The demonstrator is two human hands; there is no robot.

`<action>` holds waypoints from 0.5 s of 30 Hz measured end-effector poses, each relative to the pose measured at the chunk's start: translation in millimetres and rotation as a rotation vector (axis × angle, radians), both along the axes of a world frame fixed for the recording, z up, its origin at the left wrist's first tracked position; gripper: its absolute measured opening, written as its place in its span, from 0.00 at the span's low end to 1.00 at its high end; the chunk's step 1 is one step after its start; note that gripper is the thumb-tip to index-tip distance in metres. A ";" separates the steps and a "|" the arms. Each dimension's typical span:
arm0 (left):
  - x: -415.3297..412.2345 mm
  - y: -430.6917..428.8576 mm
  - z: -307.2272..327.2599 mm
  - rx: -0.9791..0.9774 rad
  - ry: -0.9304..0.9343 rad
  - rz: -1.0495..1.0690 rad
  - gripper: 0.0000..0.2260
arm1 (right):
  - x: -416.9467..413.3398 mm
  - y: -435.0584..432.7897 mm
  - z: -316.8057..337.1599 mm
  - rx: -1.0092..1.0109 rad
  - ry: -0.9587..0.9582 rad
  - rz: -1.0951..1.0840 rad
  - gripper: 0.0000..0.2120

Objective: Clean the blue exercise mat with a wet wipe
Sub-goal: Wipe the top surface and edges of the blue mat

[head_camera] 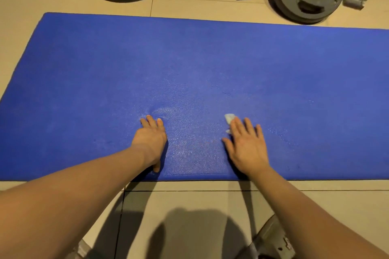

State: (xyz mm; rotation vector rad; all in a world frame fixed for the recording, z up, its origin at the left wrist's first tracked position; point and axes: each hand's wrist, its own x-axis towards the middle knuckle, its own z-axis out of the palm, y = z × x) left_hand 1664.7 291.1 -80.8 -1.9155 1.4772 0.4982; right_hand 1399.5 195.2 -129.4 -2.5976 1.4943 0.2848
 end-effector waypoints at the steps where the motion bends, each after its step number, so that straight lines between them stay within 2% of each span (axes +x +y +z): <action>1: -0.8 -0.4 0.4 0.000 -0.008 -0.004 0.70 | -11.0 -7.1 2.1 -0.007 0.020 -0.093 0.35; 4: -2.2 -2.1 0.9 0.009 -0.031 -0.020 0.71 | 4.7 -5.1 4.0 0.037 -0.012 -0.299 0.41; 6: -2.3 -2.9 0.5 0.003 -0.035 -0.029 0.70 | 41.8 12.9 3.9 0.050 -0.119 -0.305 0.47; 8: -2.4 -3.6 1.4 -0.003 -0.035 -0.025 0.70 | 84.8 35.1 0.3 0.068 -0.215 -0.232 0.48; 11: -2.0 -5.0 2.2 0.004 -0.026 -0.013 0.71 | 124.5 53.7 -3.8 0.137 -0.246 0.001 0.44; 13: -0.9 -4.4 1.5 -0.001 -0.023 -0.005 0.71 | 117.6 43.1 -5.6 0.133 -0.194 0.169 0.40; 15: 0.1 -3.8 0.7 -0.012 -0.021 -0.006 0.70 | 86.9 18.9 -9.9 0.078 -0.117 0.211 0.38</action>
